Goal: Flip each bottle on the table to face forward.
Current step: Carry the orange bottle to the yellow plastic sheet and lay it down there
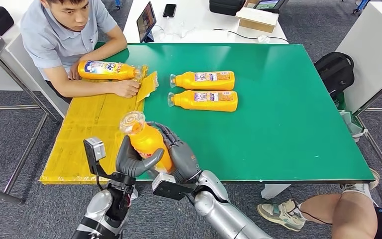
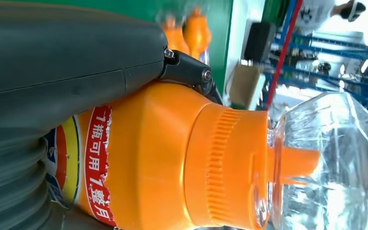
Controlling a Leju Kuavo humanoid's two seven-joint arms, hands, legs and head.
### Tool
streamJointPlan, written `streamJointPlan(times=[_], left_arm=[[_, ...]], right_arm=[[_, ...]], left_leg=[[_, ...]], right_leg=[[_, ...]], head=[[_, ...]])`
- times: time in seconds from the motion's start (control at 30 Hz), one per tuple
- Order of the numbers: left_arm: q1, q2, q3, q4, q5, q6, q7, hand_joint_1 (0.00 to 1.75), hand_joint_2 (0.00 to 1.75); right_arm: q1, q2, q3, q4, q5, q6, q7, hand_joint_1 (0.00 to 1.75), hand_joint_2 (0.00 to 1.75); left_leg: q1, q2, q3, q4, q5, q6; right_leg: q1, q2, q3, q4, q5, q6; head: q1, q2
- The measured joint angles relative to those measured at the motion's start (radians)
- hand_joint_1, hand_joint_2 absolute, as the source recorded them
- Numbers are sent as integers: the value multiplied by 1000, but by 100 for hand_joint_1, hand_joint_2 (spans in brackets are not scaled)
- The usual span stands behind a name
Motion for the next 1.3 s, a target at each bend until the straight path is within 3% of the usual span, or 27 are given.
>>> streamJointPlan(times=[0.17,0.37,0.57,0.8,0.93,1.07,1.3], left_arm=[[-92,57,55,20,-207,228,-22,175,175],[-167,97,162,24,-285,214,-20,175,175],[-168,104,177,20,-350,242,-28,175,175],[-184,144,169,22,-591,274,36,175,175],[-232,197,136,86,-835,248,112,175,175],[-265,228,115,142,-893,225,128,175,175],[-362,301,79,293,-976,16,167,175,175]], right_arm=[[-2,4,-4,3,13,-72,-13,0,0],[-4,8,-18,16,-5,-52,-37,0,0],[-4,10,-37,18,-31,-21,-38,0,0],[1,10,-74,17,-42,-4,-46,0,0],[6,10,-87,9,-32,17,-50,0,0],[13,10,-93,-3,-28,25,-52,0,0],[75,3,-94,-144,-94,69,-52,0,0]], left_leg=[[0,1,0,0,1,-1],[1,0,0,0,3,-2],[0,0,0,0,3,-2],[0,0,0,0,3,-2],[1,1,0,0,3,-2],[1,2,0,0,3,-2],[1,2,0,0,3,-2]], right_leg=[[1,0,-1,1,1,-2],[2,0,-1,1,2,-3],[0,0,-1,1,2,-3],[1,0,-1,1,2,-3],[2,0,-1,1,2,-3],[2,0,-2,1,2,-3],[1,0,-3,1,2,-3]], head=[[0,0],[0,0],[0,0],[0,0],[0,0],[0,0],[0,0]])
